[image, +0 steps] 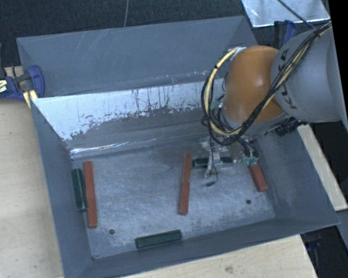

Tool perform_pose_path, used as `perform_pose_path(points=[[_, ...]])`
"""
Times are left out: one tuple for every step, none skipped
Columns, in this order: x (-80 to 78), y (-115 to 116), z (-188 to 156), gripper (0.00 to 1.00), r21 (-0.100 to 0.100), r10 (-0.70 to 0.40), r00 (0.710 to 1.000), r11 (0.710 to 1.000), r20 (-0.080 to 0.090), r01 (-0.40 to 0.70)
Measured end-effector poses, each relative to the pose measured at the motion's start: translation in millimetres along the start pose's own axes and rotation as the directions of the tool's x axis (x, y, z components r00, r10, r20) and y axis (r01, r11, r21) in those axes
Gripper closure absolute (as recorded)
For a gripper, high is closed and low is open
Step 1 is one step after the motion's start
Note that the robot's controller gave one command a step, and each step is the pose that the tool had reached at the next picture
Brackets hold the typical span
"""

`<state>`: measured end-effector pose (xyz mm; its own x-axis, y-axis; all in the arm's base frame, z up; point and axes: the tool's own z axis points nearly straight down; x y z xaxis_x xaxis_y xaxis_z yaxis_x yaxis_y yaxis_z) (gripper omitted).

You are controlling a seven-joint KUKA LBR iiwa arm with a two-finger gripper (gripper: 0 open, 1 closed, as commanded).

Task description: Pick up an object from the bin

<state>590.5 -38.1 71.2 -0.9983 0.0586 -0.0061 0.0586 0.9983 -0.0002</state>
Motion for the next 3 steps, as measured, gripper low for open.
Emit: perform_pose_path(points=[[0.0,0,0,1.0,0.0,0.0,1.0,1.0,0.0,0.0],[21.3,34,-125,1.0,-0.001,-0.12,0.993,0.993,-0.003,0.12],[21.4,34,-125,1.0,-0.001,-0.12,0.993,0.993,-0.003,0.12]])
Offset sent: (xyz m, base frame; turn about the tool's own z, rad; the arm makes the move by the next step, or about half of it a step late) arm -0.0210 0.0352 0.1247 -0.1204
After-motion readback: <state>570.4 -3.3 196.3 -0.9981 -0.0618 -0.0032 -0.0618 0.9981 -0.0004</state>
